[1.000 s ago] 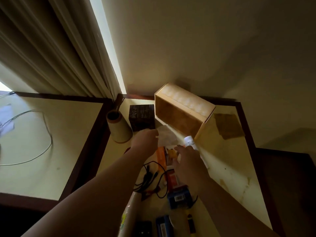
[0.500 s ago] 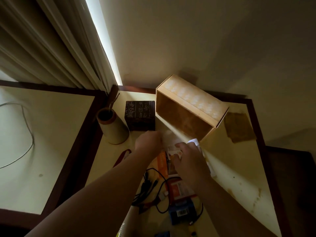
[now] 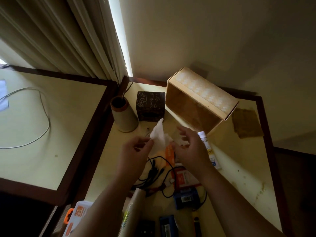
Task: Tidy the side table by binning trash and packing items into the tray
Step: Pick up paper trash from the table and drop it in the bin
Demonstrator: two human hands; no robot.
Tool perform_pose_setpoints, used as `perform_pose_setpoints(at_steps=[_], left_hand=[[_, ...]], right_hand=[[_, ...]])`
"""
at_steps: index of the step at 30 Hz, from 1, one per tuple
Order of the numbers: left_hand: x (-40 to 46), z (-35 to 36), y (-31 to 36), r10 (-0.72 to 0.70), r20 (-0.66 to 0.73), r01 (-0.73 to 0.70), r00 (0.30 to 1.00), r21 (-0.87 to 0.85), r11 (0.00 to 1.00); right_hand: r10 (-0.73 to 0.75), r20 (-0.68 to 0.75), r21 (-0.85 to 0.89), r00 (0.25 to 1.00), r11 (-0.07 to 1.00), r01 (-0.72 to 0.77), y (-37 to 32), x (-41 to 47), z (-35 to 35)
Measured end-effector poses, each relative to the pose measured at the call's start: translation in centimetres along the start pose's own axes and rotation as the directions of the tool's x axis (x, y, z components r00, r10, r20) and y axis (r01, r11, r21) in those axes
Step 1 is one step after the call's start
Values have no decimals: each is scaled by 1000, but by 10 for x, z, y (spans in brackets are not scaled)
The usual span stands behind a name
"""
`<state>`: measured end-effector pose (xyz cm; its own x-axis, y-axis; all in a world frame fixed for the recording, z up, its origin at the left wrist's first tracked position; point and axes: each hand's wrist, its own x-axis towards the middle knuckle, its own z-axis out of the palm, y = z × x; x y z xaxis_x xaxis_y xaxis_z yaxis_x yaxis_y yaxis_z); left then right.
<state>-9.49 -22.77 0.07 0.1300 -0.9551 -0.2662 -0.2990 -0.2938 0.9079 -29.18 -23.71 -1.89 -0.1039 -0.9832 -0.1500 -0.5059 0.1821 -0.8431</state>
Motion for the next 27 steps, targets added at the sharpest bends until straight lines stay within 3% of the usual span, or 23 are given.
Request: perform_pose_setpoints(at_steps=[4, 7, 14, 19, 23, 27], left_hand=[[-58, -22, -2, -113, 81, 119, 990, -77, 990], [-102, -34, -7, -149, 135, 155, 980, -37, 987], [-196, -63, -28, -152, 111, 139, 982, 119, 983], [-252, -89, -50, -92, 13, 86, 996, 265, 961], [-295, -118, -75, -97, -90, 119, 991, 272, 955], [-331, -158, -108, -133, -203, 186, 970, 269, 945]], right_hand=[[31, 268, 225, 963, 970, -94, -12, -52, -3], [12, 384, 328, 923, 933, -148, -9, -105, 1], [121, 381, 231, 917, 947, -221, 8, -209, 6], [94, 357, 164, 929, 973, -162, 13, -249, 17], [39, 317, 103, 948, 992, -75, 7, -271, 37], [-18, 366, 24, 930, 1000, 10, -10, -296, 57]])
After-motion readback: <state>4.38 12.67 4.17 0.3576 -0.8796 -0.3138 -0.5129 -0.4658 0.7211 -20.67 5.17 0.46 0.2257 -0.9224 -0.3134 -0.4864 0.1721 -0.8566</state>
